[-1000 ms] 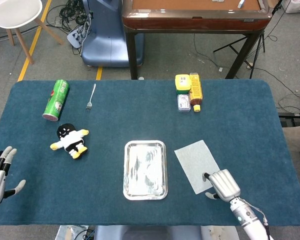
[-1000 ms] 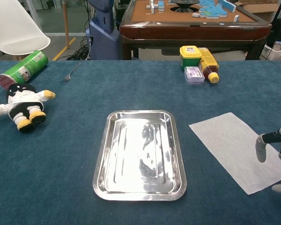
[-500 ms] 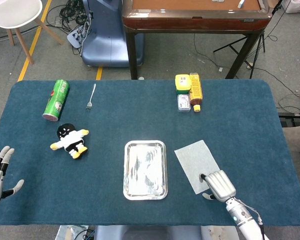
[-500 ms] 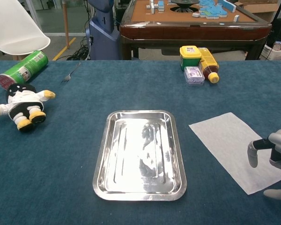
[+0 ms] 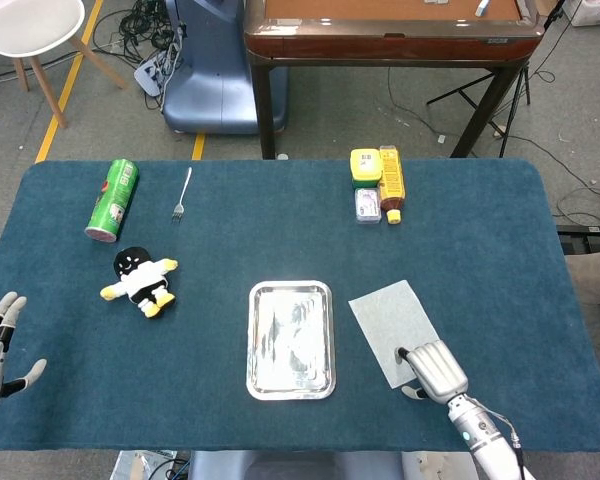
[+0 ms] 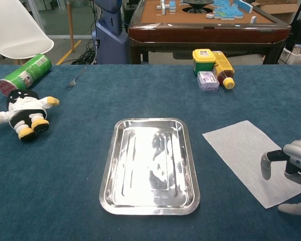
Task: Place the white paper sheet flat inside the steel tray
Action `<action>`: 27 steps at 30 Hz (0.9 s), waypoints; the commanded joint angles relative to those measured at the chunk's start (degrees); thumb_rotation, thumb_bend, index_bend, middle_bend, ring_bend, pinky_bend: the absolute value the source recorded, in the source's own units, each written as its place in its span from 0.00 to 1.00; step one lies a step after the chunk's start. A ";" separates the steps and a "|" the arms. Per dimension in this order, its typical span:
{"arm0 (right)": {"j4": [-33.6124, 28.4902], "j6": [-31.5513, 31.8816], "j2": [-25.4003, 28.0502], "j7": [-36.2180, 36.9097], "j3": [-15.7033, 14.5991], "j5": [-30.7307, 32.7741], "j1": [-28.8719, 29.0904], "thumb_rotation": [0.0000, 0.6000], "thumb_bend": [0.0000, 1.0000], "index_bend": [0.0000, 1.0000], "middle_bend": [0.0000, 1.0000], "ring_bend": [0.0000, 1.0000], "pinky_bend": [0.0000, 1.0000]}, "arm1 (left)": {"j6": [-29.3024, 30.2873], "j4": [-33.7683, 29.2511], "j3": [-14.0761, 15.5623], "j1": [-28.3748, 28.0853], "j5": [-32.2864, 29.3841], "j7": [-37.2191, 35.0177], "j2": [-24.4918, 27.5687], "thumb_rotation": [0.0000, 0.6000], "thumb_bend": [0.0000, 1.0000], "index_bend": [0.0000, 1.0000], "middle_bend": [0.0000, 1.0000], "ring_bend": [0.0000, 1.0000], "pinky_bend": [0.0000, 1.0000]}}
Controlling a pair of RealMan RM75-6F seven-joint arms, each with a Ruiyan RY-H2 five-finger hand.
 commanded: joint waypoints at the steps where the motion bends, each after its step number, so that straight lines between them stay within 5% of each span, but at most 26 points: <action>1: 0.19 -0.11 -0.19 -0.07 -0.03 0.10 0.07 1.00 0.00 0.47 1.00 1.00 1.00 | 0.01 0.02 0.01 0.01 0.03 -0.04 0.01 1.00 0.22 0.00 0.00 0.00 0.21; 27: 3.68 0.93 -3.10 0.65 0.14 -0.03 0.35 1.00 0.04 0.47 1.00 1.00 1.00 | 0.18 -0.06 -0.03 0.21 0.13 -0.44 0.27 1.00 0.22 0.00 0.00 0.00 0.21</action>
